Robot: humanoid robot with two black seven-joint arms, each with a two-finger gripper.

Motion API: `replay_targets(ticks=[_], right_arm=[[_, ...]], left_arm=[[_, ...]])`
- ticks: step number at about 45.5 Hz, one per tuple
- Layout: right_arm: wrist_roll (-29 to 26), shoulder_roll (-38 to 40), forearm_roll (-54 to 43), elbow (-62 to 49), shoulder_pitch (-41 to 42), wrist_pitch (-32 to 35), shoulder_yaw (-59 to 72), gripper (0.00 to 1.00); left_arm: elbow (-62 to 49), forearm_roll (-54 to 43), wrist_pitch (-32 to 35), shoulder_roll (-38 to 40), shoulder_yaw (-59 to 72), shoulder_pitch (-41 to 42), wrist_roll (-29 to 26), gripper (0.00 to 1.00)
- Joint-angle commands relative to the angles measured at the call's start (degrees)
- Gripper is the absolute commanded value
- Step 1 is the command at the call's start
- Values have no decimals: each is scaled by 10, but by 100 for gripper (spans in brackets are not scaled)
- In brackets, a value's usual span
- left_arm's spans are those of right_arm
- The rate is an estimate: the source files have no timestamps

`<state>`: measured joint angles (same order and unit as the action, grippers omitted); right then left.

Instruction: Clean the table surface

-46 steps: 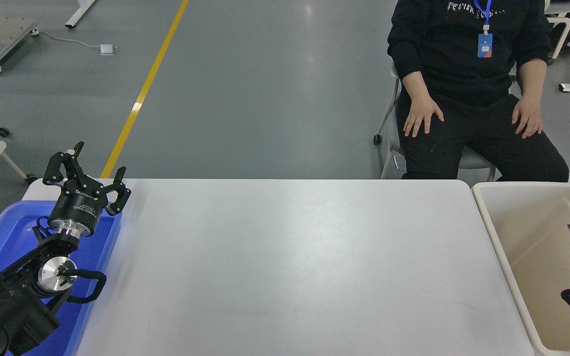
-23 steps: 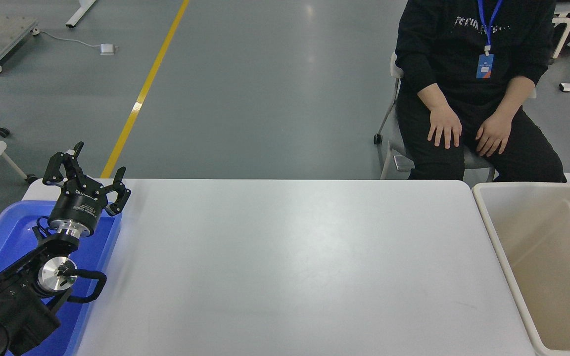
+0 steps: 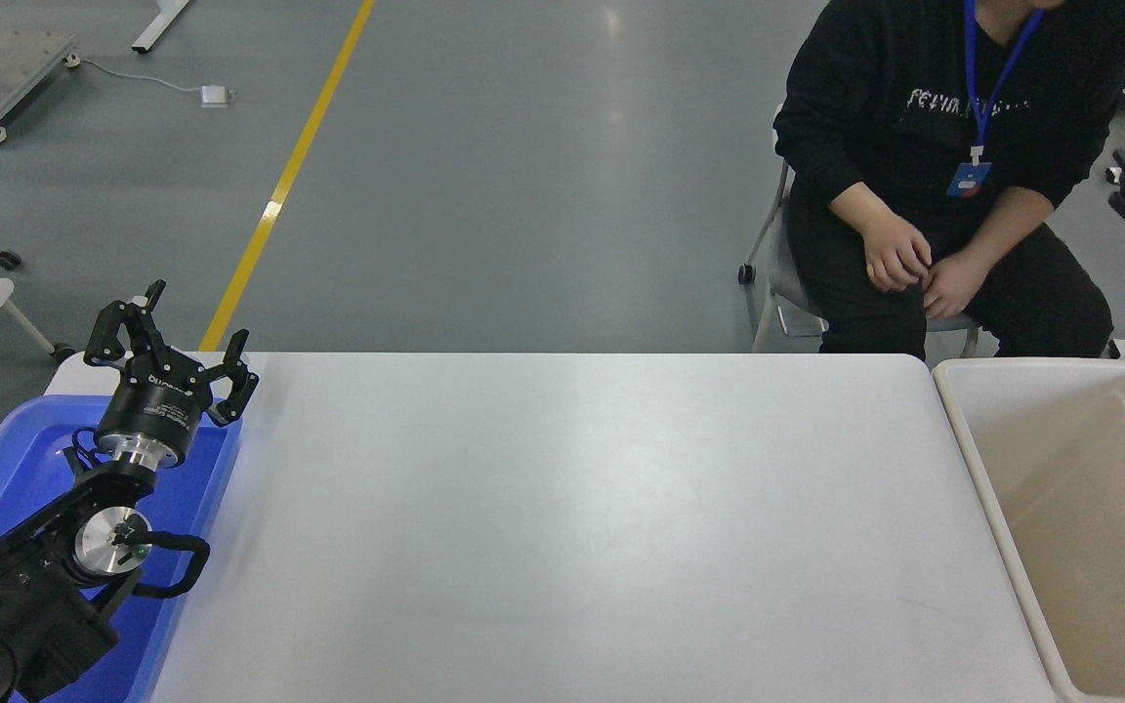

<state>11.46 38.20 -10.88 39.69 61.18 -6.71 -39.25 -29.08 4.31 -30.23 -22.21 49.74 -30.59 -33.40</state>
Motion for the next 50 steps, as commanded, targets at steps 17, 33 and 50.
replay_targets(ticks=[17, 33, 50], right_arm=[[205, -77, -1, 31, -159, 48, -47, 99], [218, -156, -1, 7, -215, 47, -46, 98], [217, -200, 0, -25, -253, 44, -34, 99]], left_arm=[[0, 0, 0, 1, 0, 0, 0, 100], [0, 0, 0, 0, 0, 0, 0, 100], [0, 0, 0, 1, 0, 0, 0, 100]])
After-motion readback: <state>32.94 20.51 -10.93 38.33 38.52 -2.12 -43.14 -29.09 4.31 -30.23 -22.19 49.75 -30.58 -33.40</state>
